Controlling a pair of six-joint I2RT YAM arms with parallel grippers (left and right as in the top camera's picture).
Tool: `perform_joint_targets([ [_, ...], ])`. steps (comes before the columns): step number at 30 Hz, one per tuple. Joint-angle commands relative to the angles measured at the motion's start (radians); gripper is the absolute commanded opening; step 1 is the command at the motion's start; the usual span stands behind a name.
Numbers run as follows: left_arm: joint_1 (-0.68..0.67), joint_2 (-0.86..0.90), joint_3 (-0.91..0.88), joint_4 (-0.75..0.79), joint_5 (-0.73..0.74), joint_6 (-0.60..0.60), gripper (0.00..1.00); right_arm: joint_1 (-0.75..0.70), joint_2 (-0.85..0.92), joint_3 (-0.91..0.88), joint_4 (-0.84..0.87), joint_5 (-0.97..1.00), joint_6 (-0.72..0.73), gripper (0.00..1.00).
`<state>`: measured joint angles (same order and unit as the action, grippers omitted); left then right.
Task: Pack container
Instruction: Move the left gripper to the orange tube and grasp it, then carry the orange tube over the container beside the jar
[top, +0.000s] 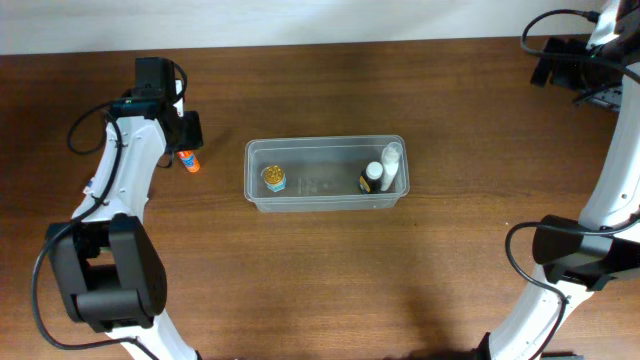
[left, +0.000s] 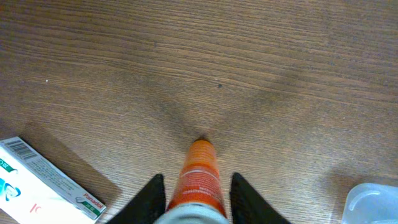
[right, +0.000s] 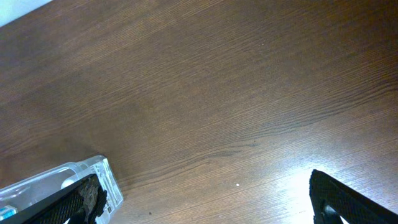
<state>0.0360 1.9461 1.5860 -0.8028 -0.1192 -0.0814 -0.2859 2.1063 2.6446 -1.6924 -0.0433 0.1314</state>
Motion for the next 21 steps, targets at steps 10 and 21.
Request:
perform_joint_targets([
  [10, 0.003, 0.015, 0.021, -0.019, 0.008, 0.008, 0.23, -0.003, -0.034, 0.016, -0.006, -0.002, 0.005, 0.98],
  [21, -0.035, 0.015, 0.29, -0.267, 0.062, 0.008, 0.23, -0.003, -0.034, 0.016, -0.006, -0.002, 0.004, 0.98],
])
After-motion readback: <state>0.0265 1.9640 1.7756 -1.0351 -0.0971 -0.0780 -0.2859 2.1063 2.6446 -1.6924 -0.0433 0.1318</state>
